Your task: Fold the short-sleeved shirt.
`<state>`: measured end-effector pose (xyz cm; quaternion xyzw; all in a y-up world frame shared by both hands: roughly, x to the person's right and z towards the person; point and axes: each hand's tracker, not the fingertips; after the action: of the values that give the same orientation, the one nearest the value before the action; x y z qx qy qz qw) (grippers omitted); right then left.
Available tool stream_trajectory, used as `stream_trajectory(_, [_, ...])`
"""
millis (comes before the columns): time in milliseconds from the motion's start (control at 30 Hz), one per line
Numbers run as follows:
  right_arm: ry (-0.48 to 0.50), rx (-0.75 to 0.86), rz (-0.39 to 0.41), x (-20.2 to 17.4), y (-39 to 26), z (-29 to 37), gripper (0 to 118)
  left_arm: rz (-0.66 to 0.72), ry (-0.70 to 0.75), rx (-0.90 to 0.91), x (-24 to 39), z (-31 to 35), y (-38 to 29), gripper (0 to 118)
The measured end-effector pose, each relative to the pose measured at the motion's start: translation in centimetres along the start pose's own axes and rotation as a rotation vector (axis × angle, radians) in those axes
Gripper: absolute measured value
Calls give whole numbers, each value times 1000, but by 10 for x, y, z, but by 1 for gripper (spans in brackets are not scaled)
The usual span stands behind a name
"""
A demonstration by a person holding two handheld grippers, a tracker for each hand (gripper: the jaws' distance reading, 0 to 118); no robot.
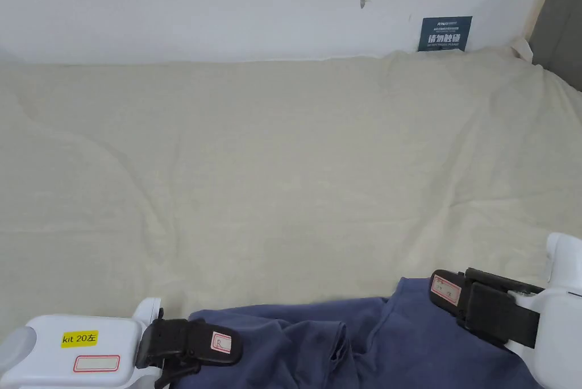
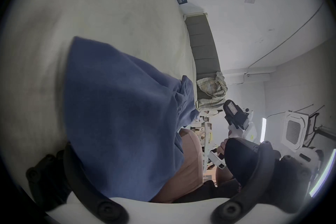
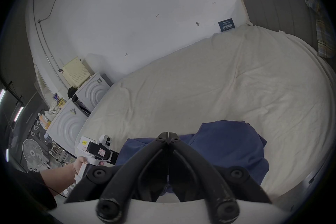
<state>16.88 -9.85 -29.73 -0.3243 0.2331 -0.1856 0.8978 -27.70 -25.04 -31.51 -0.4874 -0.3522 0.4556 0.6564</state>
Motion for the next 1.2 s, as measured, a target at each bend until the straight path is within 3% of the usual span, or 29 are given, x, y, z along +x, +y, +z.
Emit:
stream_trajectory(67, [-4, -3, 2, 2, 0, 1, 0, -31, 83, 12, 1, 12, 5, 104])
stream_trajectory(100, [-7, -5, 3, 3, 0, 1, 0, -65, 149, 44, 5, 19, 3, 104])
stream_trajectory(133, [-9, -9, 2, 4, 0, 1, 0, -96, 233, 72, 9, 23, 2, 76])
stream_trajectory(167, [-11, -12, 2, 4, -1, 0, 0, -119, 324, 91, 12, 25, 1, 12])
stream_trajectory(233, [-14, -19, -2, 6, -1, -1, 0, -62, 316, 95, 19, 30, -3, 12])
stream_trajectory(300, [-14, -24, -7, 6, -3, -2, 0, -96, 316, 111, 40, 40, -6, 12])
stream_trajectory(400, [1, -29, -7, 5, -4, -2, 0, -215, 504, 178, 81, 72, -9, 12])
stream_trajectory(533, [12, -27, -7, 6, -5, -2, 0, -183, 862, 256, 120, 117, -11, 12])
stream_trajectory(633, [16, -27, -12, 7, -7, -2, 0, -298, 1131, 260, 136, 123, -8, 12])
stream_trajectory(700, [19, -28, -16, 7, -8, -2, 0, -314, 1103, 251, 143, 109, -8, 12])
stream_trajectory(800, [23, -34, -22, 7, -8, -2, 0, -328, 900, 176, 157, 53, -11, 12])
stream_trajectory(900, [21, -29, -20, 8, -7, 3, 0, -386, 797, 77, 167, -16, -5, 12])
stream_trajectory(967, [18, -19, -16, 9, -5, 9, 0, -410, 727, -3, 167, -66, 2, 20])
stream_trajectory(1033, [8, -11, -11, 11, -2, 12, 0, -390, 619, -62, 161, -101, 8, 56])
stream_trajectory(1067, [4, -6, -9, 12, -1, 15, 0, -374, 553, -104, 159, -117, 8, 66])
stream_trajectory(1100, [1, -3, -10, 13, 0, 17, 0, -350, 527, -133, 159, -128, 8, 66])
stream_trajectory(1167, [-4, 8, -17, 16, 3, 21, 0, -330, 483, -150, 163, -133, 4, 116])
stream_trajectory(1200, [-6, 14, -22, 18, 4, 22, 0, -345, 486, -121, 167, -127, 5, 118])
